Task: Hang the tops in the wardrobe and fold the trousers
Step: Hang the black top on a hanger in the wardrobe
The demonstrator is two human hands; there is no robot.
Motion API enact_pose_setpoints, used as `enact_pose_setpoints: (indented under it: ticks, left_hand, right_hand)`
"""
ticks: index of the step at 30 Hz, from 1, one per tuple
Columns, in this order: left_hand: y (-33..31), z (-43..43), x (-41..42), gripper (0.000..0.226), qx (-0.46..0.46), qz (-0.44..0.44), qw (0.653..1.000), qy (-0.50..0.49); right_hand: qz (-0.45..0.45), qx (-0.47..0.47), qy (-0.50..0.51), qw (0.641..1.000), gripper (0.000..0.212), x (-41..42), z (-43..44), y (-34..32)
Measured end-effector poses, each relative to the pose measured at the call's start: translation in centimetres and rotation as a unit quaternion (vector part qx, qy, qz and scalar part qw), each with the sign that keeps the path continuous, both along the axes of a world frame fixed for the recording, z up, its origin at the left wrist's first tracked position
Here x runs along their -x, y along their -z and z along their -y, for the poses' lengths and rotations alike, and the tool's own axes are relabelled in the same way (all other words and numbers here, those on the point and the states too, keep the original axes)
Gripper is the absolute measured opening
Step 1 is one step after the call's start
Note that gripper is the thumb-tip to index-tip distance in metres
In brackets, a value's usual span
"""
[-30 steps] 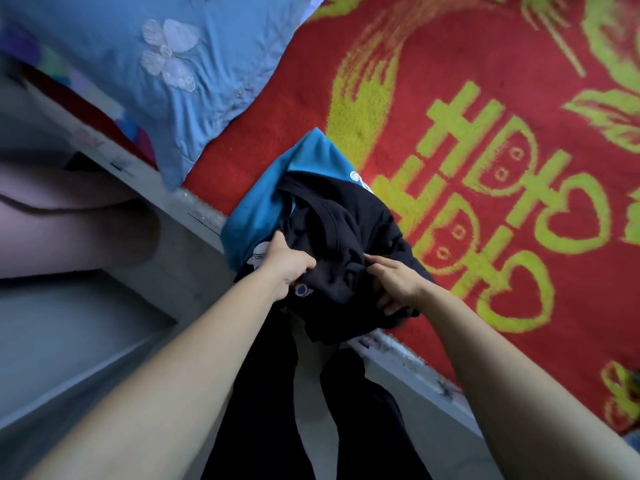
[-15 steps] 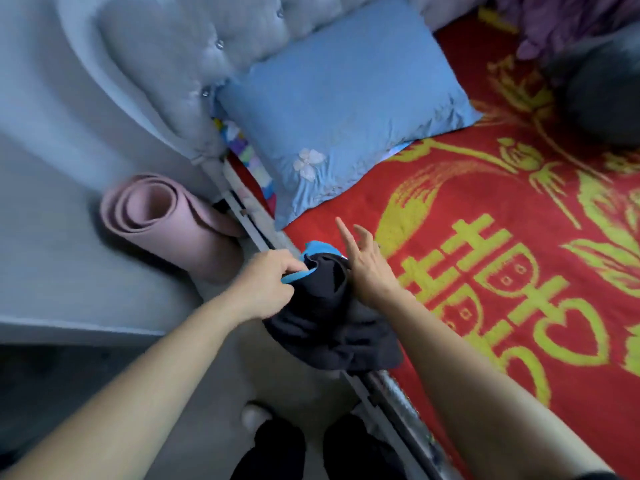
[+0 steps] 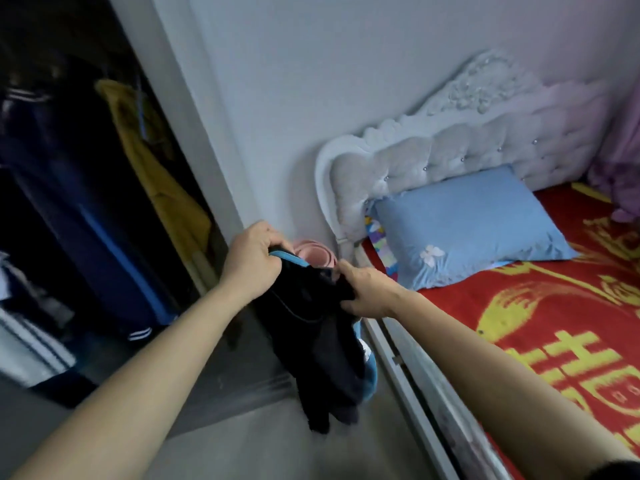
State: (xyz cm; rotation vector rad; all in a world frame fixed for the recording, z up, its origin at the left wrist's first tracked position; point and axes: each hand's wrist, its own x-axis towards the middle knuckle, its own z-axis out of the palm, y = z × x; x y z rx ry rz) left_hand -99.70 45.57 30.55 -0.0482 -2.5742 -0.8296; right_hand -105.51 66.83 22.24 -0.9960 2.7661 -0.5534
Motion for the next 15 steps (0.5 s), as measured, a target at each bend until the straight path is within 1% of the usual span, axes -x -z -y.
enact_pose_setpoints:
  ticks: [1, 2, 5, 7, 9, 10, 11, 12, 13, 15]
  left_hand:
    - [-1.0, 2.7, -2.4, 0.047, -0.006, -0.031, 0.999, -0.021]
    - [-1.8, 5.4, -4.9, 0.048, -0.008, -0.059, 0.997, -0.045]
    - [-3.5, 13.3, -11.9, 0.05, -0.017, -0.114, 0.983, -0.145]
    - [-4.3, 18.3, -15.8, 0.045, -0.057, -0.136, 0.964, -0.223]
    - [-4.8, 22.9, -19.2, 0.035, -0.102, -0.106, 0.943, -0.299]
    - [-4.7, 25.1, -20.7, 0.028, -0.107, -0.072, 0.935, -0.332]
    - [-4.5, 27.0, -22.1, 0.021, -0.105, -0.033, 0.928, -0.356]
    - [-4.3, 28.6, -23.3, 0.016, -0.106, -0.004, 0.923, -0.371]
    - [-4.1, 30.0, -24.3, 0.017, -0.115, 0.01, 0.917, -0.381]
    - [-4.0, 32.3, -25.6, 0.024, -0.151, -0.002, 0.906, -0.395]
  right_hand:
    - [-0.013, 0.004, -0.001, 1.0, 0.052, -1.7, 2.2, -1.1]
    - [-0.027, 0.004, -0.007, 1.0, 0.054, -3.3, 4.3, -2.1]
    - [-0.112, -0.018, -0.038, 0.993, 0.036, -7.5, 10.8, -4.9]
    - [-0.155, -0.024, -0.051, 0.986, 0.032, -9.6, 14.7, -6.9]
    - [-0.163, 0.002, -0.068, 0.984, 0.022, -11.2, 17.9, -8.5]
    - [-0.153, 0.019, -0.076, 0.985, 0.013, -11.9, 19.4, -9.1]
    - [-0.131, 0.034, -0.079, 0.988, 0.014, -12.5, 21.0, -9.8]
    - [-0.098, 0.049, -0.078, 0.991, 0.022, -13.1, 22.6, -10.3]
    - [-0.052, 0.064, -0.077, 0.994, 0.025, -13.8, 24.2, -10.8]
    - [0.053, 0.101, -0.081, 0.99, 0.027, -15.2, 27.7, -11.6]
